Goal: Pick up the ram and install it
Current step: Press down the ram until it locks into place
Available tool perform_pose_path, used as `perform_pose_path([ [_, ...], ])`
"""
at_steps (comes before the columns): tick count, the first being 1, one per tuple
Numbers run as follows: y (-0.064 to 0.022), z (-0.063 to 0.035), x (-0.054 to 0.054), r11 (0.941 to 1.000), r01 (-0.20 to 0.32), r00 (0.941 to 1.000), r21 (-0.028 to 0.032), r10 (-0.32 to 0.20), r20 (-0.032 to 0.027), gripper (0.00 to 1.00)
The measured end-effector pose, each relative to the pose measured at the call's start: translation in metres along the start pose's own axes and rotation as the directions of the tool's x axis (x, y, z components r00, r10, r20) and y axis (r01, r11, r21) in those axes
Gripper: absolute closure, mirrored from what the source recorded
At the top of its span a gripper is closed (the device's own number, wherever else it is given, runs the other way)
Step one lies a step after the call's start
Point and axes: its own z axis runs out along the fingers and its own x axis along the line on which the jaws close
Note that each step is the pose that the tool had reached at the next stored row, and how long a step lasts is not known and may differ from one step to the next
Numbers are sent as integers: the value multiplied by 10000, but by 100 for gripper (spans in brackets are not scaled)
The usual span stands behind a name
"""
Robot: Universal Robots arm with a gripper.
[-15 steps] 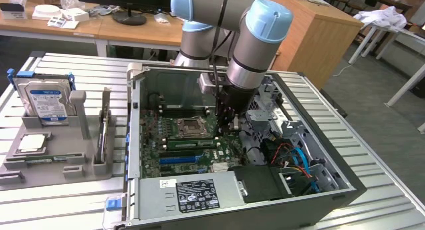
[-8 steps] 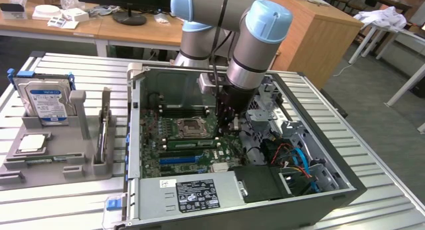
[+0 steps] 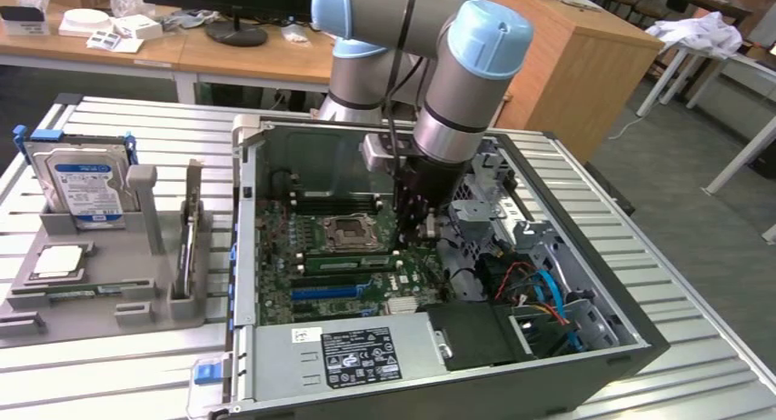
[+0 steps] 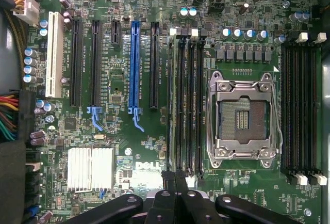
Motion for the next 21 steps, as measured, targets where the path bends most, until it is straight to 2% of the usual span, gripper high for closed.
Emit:
perform_pose_path([
  [10,-3,69,3,10000,0,10000,0,0,-2,89],
  [21,-4,83,-20,10000,1,10000,1,-1,-2,89],
])
